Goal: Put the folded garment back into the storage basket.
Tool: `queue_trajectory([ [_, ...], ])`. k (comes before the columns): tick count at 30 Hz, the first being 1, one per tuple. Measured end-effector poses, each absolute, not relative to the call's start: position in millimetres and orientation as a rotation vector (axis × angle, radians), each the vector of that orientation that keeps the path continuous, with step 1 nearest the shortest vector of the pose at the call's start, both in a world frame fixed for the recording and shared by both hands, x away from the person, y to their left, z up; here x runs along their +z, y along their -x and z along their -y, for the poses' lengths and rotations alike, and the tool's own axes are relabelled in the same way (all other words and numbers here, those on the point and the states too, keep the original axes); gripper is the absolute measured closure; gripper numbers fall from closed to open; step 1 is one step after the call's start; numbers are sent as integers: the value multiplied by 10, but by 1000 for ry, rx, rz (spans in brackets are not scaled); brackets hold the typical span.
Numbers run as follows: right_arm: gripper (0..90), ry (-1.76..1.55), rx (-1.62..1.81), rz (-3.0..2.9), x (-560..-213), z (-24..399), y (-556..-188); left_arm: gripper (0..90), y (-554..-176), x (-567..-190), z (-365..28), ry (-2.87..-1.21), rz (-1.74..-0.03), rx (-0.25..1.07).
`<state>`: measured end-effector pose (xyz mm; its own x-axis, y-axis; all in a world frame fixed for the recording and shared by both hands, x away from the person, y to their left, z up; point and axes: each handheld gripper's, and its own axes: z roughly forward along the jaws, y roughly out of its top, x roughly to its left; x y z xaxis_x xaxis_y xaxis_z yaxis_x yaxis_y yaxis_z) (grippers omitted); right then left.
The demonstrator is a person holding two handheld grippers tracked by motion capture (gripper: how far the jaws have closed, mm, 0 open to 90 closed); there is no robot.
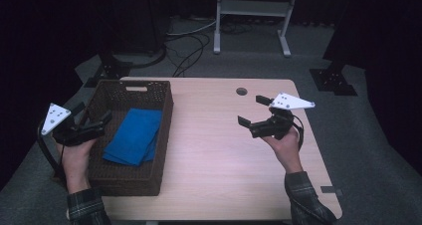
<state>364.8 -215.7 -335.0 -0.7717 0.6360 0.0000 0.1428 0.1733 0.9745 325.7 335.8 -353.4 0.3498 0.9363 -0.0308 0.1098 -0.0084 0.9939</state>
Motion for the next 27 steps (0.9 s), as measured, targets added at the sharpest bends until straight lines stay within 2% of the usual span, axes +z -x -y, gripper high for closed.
queue_trajectory([
  [27,0,-880,1465,-2067,-3926,2889,-3216,1,-3265,-3534,-3329,-1439,-1010,872],
])
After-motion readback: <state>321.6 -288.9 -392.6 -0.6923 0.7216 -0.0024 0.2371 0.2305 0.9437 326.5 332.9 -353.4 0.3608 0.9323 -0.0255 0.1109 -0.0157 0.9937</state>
